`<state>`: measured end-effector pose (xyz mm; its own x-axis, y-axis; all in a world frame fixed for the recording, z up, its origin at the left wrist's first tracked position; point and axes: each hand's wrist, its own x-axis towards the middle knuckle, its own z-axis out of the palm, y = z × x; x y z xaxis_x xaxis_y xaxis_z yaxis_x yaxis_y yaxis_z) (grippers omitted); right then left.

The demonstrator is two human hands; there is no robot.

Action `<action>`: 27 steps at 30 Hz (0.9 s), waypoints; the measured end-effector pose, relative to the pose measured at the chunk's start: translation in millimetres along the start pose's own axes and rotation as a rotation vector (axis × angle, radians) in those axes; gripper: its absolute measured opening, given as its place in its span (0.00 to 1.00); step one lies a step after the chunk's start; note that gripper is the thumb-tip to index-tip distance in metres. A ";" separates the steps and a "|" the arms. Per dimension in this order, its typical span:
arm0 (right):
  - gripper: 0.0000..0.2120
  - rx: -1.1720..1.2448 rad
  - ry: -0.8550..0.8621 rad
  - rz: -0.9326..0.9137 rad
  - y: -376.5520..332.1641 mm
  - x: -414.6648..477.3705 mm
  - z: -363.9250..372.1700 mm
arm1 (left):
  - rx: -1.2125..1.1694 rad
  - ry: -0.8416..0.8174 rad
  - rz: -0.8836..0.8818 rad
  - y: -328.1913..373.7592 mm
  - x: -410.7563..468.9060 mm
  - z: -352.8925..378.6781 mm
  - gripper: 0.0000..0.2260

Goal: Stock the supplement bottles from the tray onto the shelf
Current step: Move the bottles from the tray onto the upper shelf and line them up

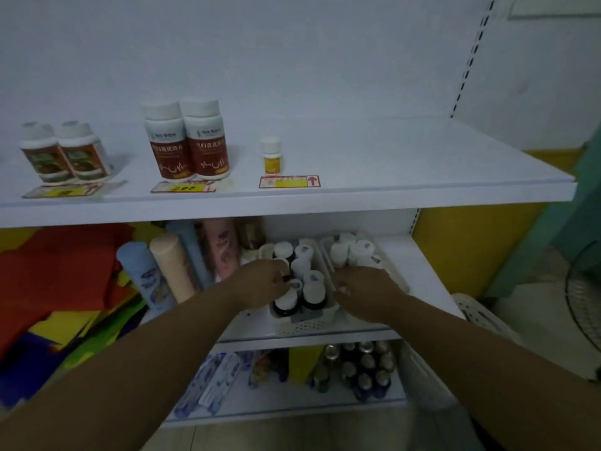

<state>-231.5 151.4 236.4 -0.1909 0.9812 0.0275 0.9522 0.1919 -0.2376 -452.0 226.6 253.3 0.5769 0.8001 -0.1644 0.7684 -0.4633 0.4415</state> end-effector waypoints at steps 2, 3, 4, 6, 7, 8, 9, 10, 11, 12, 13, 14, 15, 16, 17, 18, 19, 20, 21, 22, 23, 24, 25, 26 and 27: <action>0.17 0.026 -0.018 0.097 4.7 16.9 26.7 | -0.028 -0.028 -0.059 -18.2 21.1 21.3 0.22; 0.20 0.064 -0.041 0.145 6.2 25.2 39.9 | -0.022 -0.054 -0.077 -28.0 30.3 33.0 0.26; 0.23 0.112 -0.066 0.177 7.4 33.2 52.8 | -0.024 -0.094 -0.084 -37.9 38.9 44.6 0.29; 0.28 0.228 -0.095 0.221 9.0 47.7 75.7 | -0.061 -0.165 -0.077 -55.3 52.8 63.9 0.32; 0.30 0.280 -0.101 0.243 10.1 54.1 85.6 | -0.100 -0.190 -0.069 -62.2 58.2 70.8 0.32; 0.31 0.310 -0.105 0.264 11.3 59.7 94.4 | -0.148 -0.200 -0.060 -69.0 62.8 76.6 0.31; 0.32 0.310 -0.107 0.279 12.5 64.7 102.4 | -0.190 -0.199 -0.056 -74.8 67.1 80.9 0.31; 0.33 0.291 -0.101 0.289 14.5 68.6 108.7 | -0.217 -0.200 -0.055 -80.2 71.6 84.7 0.31; 0.33 0.279 -0.080 0.293 16.3 72.4 113.4 | -0.229 -0.212 -0.056 -84.2 75.5 87.1 0.31; 0.32 0.292 -0.048 0.298 18.1 75.7 116.6 | -0.247 -0.227 -0.053 -87.6 79.7 89.0 0.31; 0.30 0.324 -0.007 0.296 20.4 79.0 118.9 | -0.278 -0.239 -0.051 -90.3 83.9 90.3 0.30; 0.28 0.366 0.028 0.293 22.7 81.8 120.5 | -0.318 -0.237 -0.042 -92.3 88.0 91.9 0.26; 0.27 0.410 0.056 0.291 24.8 83.7 121.4 | -0.352 -0.231 -0.036 -92.7 90.3 92.1 0.23; 0.25 0.447 0.073 0.294 26.1 85.0 120.7 | -0.385 -0.220 -0.028 -92.6 91.4 91.7 0.21; 0.24 0.482 0.086 0.292 27.5 85.6 119.5 | -0.416 -0.205 -0.029 -92.6 91.9 91.6 0.21; 0.22 0.523 0.096 0.291 28.4 85.5 117.5 | -0.448 -0.191 -0.031 -92.8 92.1 91.5 0.21; 0.20 0.579 0.103 0.294 29.9 85.1 115.2 | -0.508 -0.172 -0.046 -92.0 92.0 89.8 0.22; 0.19 0.644 0.105 0.312 31.6 83.8 112.0 | -0.612 -0.142 -0.073 -89.6 90.9 86.0 0.22; 0.18 0.721 0.109 0.339 33.5 82.0 107.6 | -0.726 -0.101 -0.101 -86.4 89.2 80.6 0.20; 0.18 0.806 0.107 0.380 34.7 79.9 101.3 | -0.817 -0.050 -0.114 -81.4 86.6 73.0 0.19; 0.17 0.900 0.104 0.418 34.9 77.8 94.0 | -0.869 0.006 -0.122 -75.7 83.4 64.4 0.19; 0.17 0.972 0.101 0.446 33.6 75.1 85.8 | -0.907 0.050 -0.129 -70.1 78.9 56.3 0.21; 0.17 1.030 0.112 0.462 31.4 71.2 77.3 | -0.951 0.075 -0.137 -63.5 72.6 48.4 0.22; 0.16 1.066 0.139 0.467 27.3 66.4 67.6 | -0.997 0.081 -0.146 -55.9 64.6 41.0 0.25; 0.15 1.101 0.179 0.462 21.3 61.3 57.3 | -1.044 0.069 -0.147 -47.9 55.1 35.3 0.28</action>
<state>-236.6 214.5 177.4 0.2332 0.9583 -0.1649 0.1920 -0.2116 -0.9583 -447.2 279.5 192.0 0.4552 0.8570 -0.2414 0.1903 0.1713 0.9667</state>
